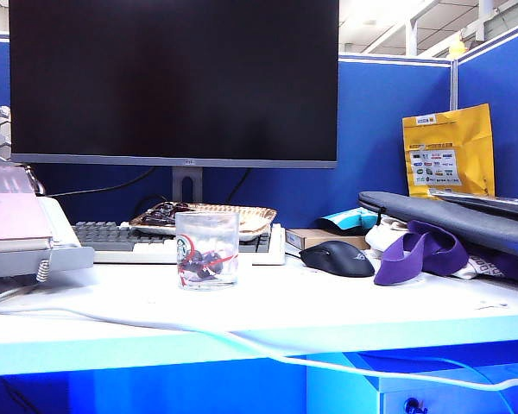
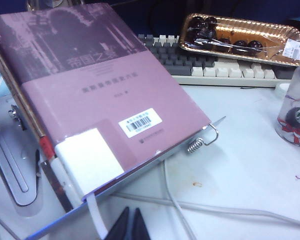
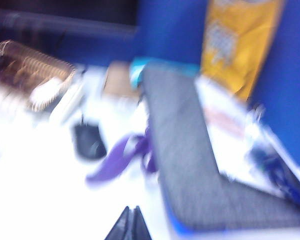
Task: Pick up the cherry on the right side of the glass and put it inside the glass.
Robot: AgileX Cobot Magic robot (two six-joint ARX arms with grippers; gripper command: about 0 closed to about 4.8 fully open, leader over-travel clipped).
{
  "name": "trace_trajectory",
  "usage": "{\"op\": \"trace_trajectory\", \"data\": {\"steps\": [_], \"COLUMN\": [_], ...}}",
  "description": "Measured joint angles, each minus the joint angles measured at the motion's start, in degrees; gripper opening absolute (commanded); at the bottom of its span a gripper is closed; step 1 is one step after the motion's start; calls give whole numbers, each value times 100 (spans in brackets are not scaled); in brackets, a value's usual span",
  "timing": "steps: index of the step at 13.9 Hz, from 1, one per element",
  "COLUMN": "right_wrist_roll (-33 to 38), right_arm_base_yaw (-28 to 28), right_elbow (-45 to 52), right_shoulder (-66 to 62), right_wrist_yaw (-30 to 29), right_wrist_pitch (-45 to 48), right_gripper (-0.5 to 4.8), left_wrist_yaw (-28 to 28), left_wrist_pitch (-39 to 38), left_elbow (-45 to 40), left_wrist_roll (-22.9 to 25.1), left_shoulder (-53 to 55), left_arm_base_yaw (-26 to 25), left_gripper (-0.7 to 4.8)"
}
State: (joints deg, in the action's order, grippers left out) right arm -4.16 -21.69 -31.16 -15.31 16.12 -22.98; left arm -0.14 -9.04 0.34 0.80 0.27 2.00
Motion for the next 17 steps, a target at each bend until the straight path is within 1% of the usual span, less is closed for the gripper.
{"op": "trace_trajectory", "data": {"steps": [1,2,3,5,6,8,12,15,17], "right_wrist_roll": [0,28,146,483,520,542,564,767,1025], "right_arm_base_yaw": [271,483,675,1204,1397,1622,1711,1711,1711], "right_elbow": [503,800,1034,1582,1768,2037,2334,2629,2872], "right_shoulder": [540,802,1003,1290,1355,1515,1512,1512,1512], "right_wrist_yaw": [-155,-245,-361,-695,-839,-1043,-1126,-1130,-1130], "right_wrist_pitch": [531,953,1128,1220,1217,1207,1248,1150,1095], "right_gripper": [-5,-5,-5,-5,-5,-5,-5,-5,-5], "left_wrist_yaw": [-2,-2,0,0,0,-2,0,-2,0], "left_wrist_pitch": [0,2,0,0,0,0,0,0,0], "left_elbow": [0,0,0,0,0,0,0,0,0], "left_wrist_roll": [-2,0,0,0,0,-2,0,-2,0], "left_shoulder": [0,0,0,0,0,0,0,0,0], "left_arm_base_yaw": [0,0,0,0,0,0,0,0,0], "left_gripper": [-5,-5,-5,-5,-5,-5,-5,-5,-5]}}
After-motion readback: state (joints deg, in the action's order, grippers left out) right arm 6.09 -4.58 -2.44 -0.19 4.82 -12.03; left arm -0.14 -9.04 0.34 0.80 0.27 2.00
